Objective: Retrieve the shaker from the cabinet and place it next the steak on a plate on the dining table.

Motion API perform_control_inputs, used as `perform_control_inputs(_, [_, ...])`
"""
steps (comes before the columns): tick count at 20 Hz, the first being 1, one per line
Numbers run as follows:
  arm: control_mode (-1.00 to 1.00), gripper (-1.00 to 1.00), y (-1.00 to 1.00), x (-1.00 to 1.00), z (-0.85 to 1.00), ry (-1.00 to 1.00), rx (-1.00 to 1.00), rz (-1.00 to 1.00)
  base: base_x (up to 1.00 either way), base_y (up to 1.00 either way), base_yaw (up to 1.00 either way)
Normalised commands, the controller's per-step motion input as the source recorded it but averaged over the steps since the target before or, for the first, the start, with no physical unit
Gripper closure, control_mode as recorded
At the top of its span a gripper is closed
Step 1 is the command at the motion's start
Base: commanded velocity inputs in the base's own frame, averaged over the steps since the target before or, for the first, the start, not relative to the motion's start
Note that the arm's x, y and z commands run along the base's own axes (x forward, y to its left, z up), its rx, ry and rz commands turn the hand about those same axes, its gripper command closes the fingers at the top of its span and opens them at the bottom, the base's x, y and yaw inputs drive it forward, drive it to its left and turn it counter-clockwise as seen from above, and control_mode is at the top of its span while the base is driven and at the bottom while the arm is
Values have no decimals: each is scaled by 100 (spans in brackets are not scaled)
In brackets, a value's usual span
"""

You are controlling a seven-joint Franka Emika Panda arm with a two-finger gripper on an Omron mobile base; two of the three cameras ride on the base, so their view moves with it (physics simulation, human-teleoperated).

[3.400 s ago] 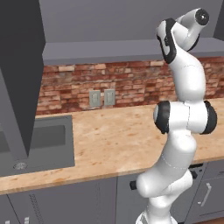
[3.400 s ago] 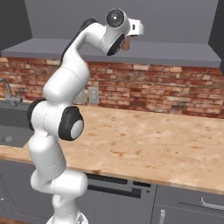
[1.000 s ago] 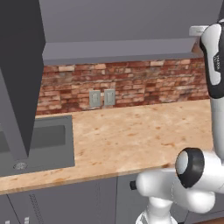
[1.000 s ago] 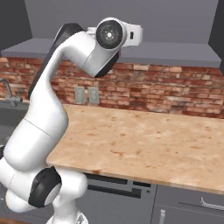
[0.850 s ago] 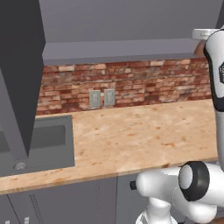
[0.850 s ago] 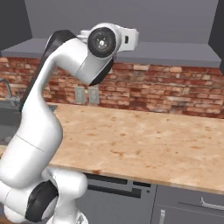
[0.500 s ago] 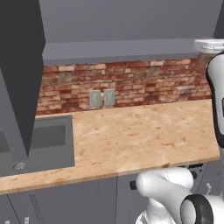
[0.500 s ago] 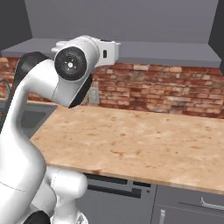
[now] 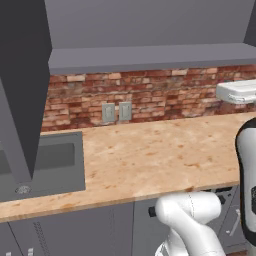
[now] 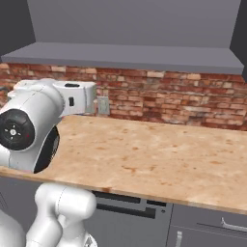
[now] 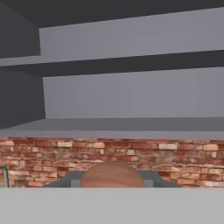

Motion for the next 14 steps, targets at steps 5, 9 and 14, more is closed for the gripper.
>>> perform_control_inputs(5, [-100,100,36,-68,-41,3,-11,10,0,0,0])
perform_control_inputs(9, [100,100,26,-44,-49,0,-10,11,-25,6,4])
perform_control_inputs(14, [100,100,0,0,0,0,0,0,-100,30,17])
